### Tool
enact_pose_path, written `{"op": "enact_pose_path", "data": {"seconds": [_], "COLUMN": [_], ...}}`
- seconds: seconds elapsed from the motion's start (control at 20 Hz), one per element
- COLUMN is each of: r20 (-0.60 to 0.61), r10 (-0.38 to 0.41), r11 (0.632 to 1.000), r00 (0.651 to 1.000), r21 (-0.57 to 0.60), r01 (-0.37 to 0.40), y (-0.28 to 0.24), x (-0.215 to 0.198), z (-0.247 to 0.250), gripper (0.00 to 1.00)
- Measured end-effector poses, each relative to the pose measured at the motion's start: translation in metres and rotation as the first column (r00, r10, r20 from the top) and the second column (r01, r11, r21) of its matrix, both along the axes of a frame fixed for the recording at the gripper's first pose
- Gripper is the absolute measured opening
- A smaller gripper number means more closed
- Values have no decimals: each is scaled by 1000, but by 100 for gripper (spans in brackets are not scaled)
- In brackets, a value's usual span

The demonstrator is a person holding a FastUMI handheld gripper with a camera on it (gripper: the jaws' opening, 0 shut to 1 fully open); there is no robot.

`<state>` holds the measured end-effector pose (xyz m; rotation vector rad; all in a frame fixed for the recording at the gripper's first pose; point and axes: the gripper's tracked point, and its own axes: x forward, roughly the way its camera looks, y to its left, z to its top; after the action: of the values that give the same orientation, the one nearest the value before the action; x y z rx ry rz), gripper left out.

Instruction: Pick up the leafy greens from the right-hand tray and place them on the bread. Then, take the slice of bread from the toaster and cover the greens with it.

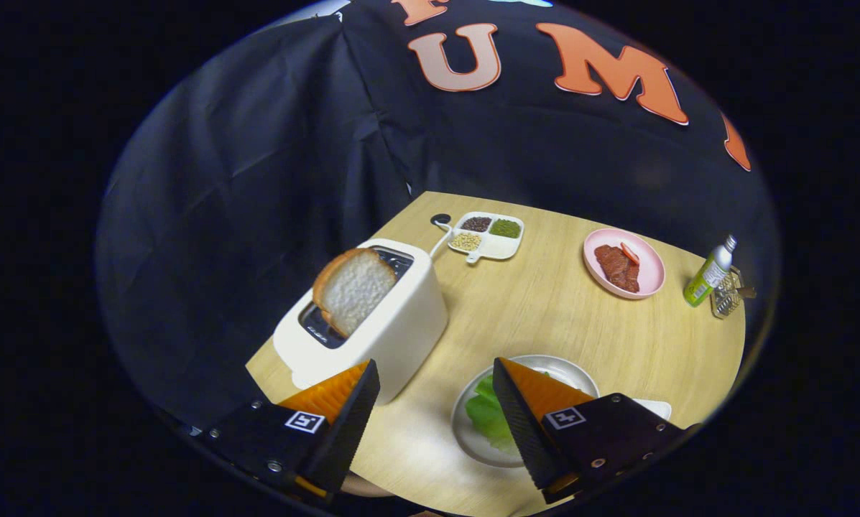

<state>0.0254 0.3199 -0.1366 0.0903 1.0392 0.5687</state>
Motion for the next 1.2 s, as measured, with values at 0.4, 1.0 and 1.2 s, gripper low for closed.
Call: {"op": "enact_pose_path", "data": {"seconds": [0.4,1.0,1.2], "r20": [-49,-175,-206], "r10": [20,-13,-48], "r11": [998,999,998], "r00": [999,985,977], "r21": [62,-51,-44], "r01": [-17,4,40], "y": [87,112,108], "x": [29,40,40], "z": [35,-18,-30], "gripper": [94,75,42]}}
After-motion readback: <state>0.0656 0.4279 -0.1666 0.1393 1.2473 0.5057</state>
